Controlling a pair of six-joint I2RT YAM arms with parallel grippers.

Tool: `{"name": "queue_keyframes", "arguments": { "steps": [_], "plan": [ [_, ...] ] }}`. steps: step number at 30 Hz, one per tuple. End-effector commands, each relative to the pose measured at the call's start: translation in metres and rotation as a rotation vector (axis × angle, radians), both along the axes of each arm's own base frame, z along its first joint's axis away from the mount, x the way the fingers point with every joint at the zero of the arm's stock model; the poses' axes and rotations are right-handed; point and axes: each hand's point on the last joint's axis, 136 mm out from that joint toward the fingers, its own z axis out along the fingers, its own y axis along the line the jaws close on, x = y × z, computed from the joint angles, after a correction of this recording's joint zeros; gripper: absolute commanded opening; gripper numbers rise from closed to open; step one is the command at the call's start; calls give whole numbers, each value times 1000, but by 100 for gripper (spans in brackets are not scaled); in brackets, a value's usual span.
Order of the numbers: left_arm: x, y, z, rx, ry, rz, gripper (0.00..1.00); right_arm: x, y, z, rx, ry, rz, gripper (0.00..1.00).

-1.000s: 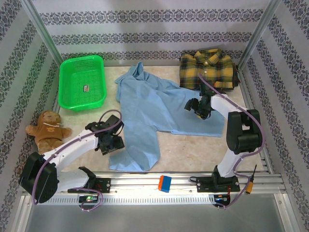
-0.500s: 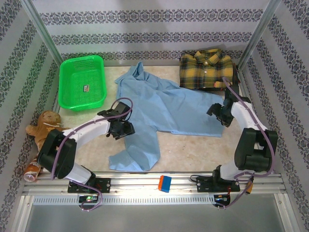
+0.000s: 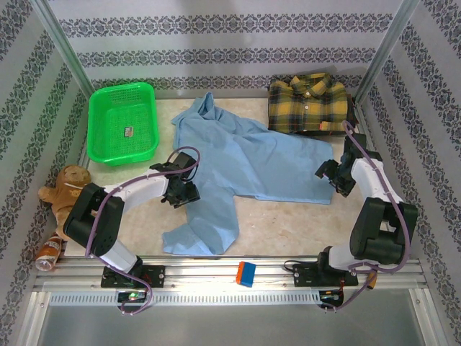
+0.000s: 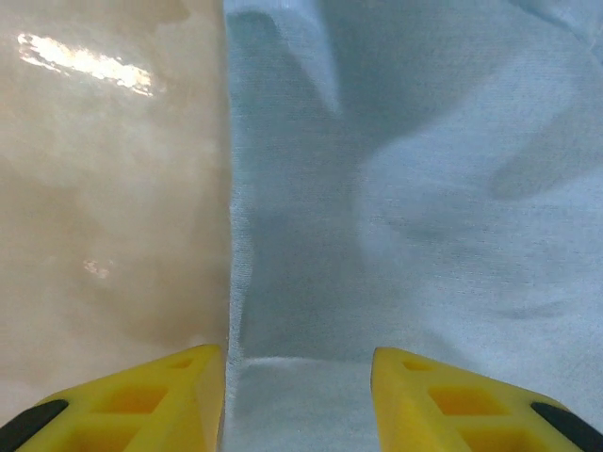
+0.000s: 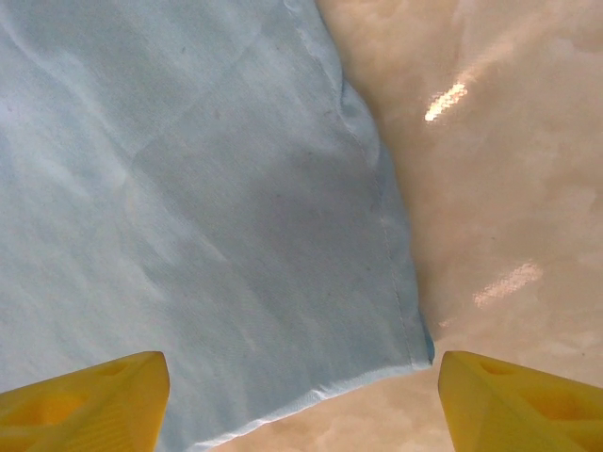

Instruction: Fold and stack the long sleeve shirts

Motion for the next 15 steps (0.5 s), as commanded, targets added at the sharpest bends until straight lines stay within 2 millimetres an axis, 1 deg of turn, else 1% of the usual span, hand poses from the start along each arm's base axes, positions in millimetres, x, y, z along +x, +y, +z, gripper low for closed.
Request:
{"name": "queue_keyframes", "arguments": {
  "steps": [1, 4, 7, 9, 11, 13, 15],
  "plan": [
    [7, 4, -4, 22, -5, -9, 46, -10, 1, 1, 25, 3, -12, 76],
    [14, 2, -9, 4, -18, -8, 43, -16, -5, 3, 24, 9, -40, 76],
    [20, -5, -13, -21, -17, -20, 39, -30, -15, 2, 32, 45, -113, 76],
    [21, -8, -17, -39, -20, -21, 31, -46, -27, -4, 9, 88, -192, 76],
    [21, -9, -20, -52, -16, -15, 22, -60, -35, -11, 39, 102, -283, 75],
    [20, -7, -19, -56, -19, -8, 15, -67, -36, -14, 93, 85, -340, 73],
    [19, -4, -16, -63, -31, 1, 13, -68, -31, -13, 128, 65, -324, 72]
  ]
}}
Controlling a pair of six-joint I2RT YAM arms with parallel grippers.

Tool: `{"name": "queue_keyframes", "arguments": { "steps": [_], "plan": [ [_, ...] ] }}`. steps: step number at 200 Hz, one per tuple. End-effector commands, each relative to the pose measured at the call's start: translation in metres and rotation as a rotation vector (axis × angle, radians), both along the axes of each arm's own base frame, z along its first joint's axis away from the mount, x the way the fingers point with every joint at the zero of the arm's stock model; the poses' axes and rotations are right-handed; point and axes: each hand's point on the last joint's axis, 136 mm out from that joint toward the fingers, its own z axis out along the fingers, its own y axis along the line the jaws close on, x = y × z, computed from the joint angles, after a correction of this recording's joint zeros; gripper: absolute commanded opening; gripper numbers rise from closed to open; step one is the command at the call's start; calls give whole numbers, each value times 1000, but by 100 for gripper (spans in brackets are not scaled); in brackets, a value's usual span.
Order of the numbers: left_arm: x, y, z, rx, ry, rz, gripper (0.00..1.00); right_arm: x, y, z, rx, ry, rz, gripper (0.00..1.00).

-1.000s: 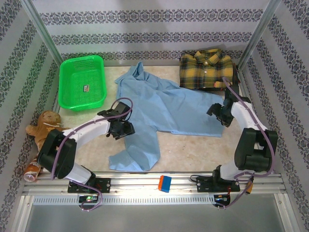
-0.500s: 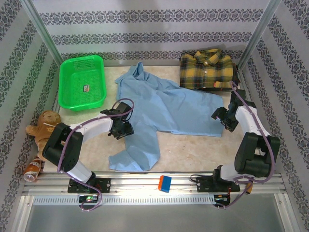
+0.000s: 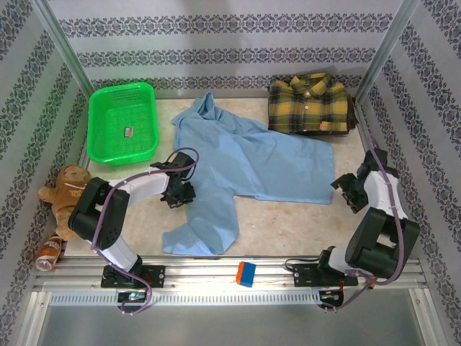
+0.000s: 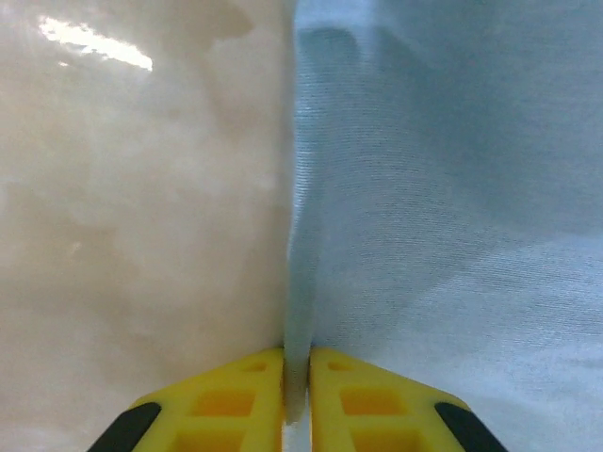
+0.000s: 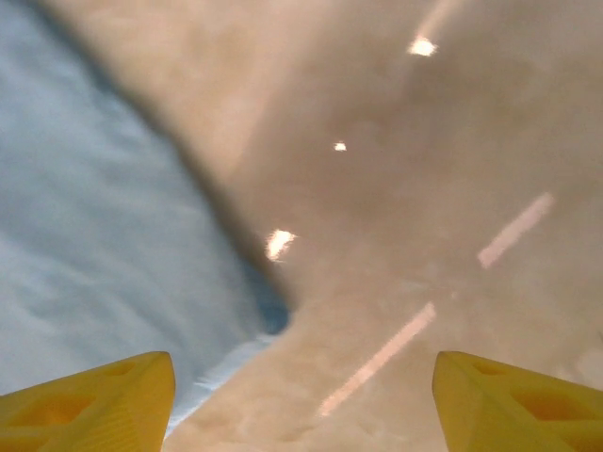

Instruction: Fold and stack the long sleeve shirts

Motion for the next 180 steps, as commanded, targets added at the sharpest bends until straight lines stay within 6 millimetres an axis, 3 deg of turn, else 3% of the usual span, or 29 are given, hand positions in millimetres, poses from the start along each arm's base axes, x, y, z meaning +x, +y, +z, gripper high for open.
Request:
{"name": "queue_keyframes", "arguments": {
  "steps": [1, 47, 87, 180],
  "plan": [
    [18, -13, 2, -86, -83, -4, 11, -10, 15, -1, 84, -10, -17, 71],
    [11, -8, 14, -116, -107, 0, 0, 0, 32, -16, 177, -64, 28, 67],
    [15, -12, 24, -138, -128, -22, 0, 9, 50, -22, 229, -53, 67, 63],
    [11, -3, 41, -134, -172, -23, 0, -5, 47, -25, 196, 3, 64, 62]
  ]
}}
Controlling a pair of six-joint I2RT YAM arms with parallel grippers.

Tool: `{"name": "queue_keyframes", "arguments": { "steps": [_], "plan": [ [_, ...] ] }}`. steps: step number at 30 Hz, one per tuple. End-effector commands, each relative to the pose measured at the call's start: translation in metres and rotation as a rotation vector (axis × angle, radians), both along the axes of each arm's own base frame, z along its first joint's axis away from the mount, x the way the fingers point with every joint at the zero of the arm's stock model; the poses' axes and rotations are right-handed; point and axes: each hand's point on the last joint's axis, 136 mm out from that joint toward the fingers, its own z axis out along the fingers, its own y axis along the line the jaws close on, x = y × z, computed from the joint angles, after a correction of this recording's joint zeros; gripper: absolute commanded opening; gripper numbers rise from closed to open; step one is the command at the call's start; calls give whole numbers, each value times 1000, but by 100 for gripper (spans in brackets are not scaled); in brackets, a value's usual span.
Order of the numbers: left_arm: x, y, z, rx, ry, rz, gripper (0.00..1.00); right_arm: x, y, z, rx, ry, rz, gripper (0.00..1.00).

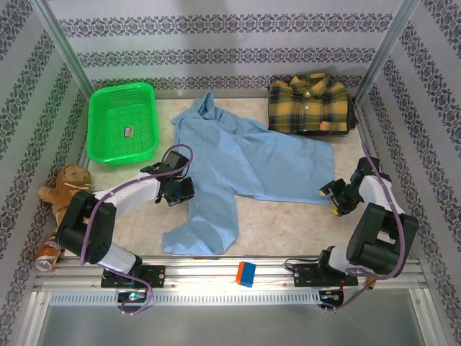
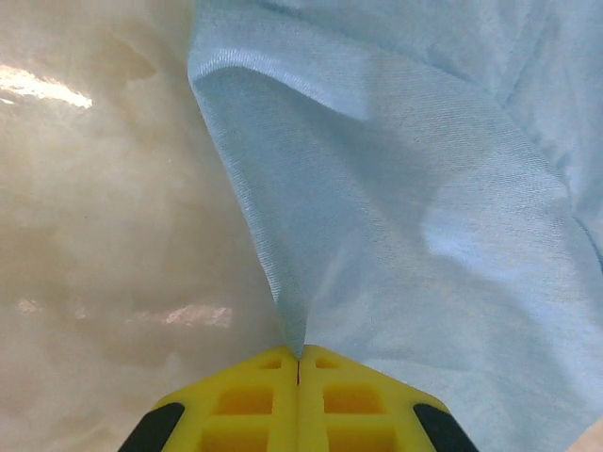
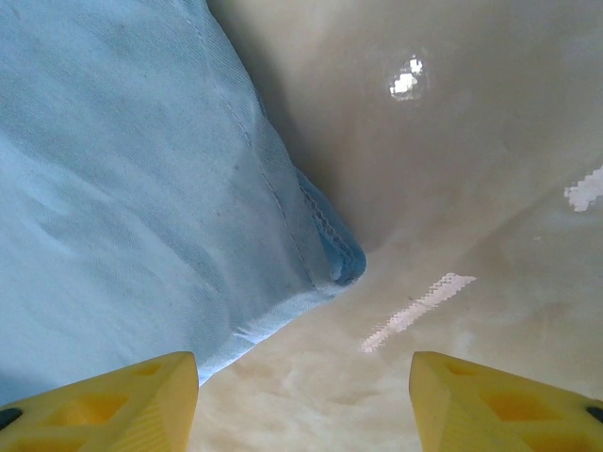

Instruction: Fold and stack the long sleeve shirts

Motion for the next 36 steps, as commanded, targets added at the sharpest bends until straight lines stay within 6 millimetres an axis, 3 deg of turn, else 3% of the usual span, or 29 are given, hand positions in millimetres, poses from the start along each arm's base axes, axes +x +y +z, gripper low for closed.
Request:
{"name": "queue_keyframes", "arguments": {
  "steps": [1, 12, 24, 36],
  "plan": [
    [1, 8, 9, 4, -34, -2, 0, -10, 1, -3, -8, 40, -2, 62],
    [-3, 4, 20, -35, -50, -24, 0, -14, 8, 5, 8, 28, 4, 61],
    [-6, 7, 31, -37, -71, -31, 0, -15, 12, -5, 27, 52, 8, 58],
    [-18, 11, 35, -42, -63, -28, 0, 8, -2, -23, -13, 66, -11, 52]
  ]
}}
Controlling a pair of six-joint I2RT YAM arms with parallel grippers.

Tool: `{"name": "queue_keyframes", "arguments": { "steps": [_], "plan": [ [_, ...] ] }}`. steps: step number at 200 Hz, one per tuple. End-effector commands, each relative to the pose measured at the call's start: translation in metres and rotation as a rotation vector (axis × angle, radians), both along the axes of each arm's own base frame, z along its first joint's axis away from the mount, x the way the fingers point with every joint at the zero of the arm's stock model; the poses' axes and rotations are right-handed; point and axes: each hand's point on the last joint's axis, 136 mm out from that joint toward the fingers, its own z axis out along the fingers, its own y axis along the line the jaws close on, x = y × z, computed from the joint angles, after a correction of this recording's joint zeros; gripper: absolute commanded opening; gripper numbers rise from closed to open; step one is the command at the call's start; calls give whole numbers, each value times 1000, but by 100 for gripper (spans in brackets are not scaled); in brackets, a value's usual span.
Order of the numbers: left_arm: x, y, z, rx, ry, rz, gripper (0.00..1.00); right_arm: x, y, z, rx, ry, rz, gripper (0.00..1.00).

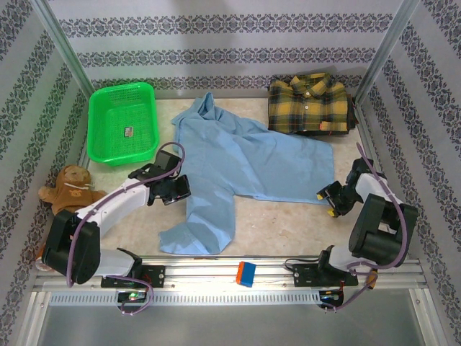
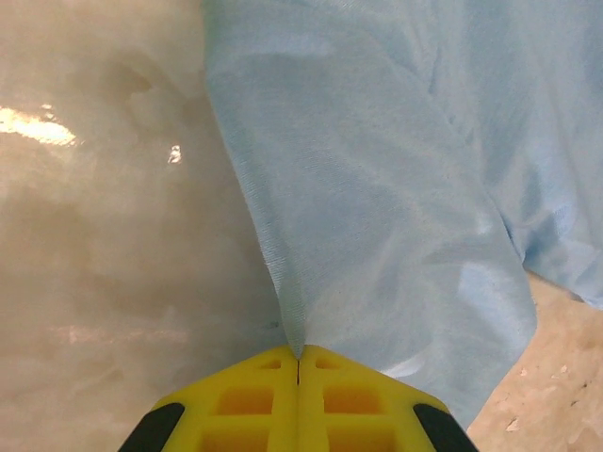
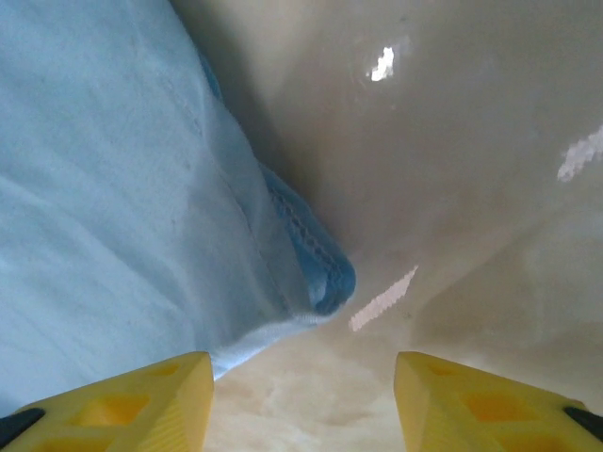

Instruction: Fold and stack the long sleeve shirts

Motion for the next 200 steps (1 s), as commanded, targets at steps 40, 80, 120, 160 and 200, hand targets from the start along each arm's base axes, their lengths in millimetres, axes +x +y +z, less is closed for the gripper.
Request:
{"name": "queue_keyframes", "arguments": {
  "steps": [40, 80, 120, 160, 200],
  "plan": [
    [-22, 15, 6, 29, 25, 1, 0, 19, -22, -2, -99, 1, -16, 40],
    [-33, 26, 11, 49, 11, 28, 0, 23, -25, -2, -115, -17, 1, 11],
    [-40, 30, 22, 36, -10, 34, 0, 12, -24, 3, -140, -16, 8, 0],
    [-44, 35, 36, 48, -20, 24, 0, 3, -19, 25, -145, -48, 17, 0],
    [-52, 43, 54, 44, -25, 37, 0, -1, -14, 42, -138, -67, 43, 0]
  ]
}}
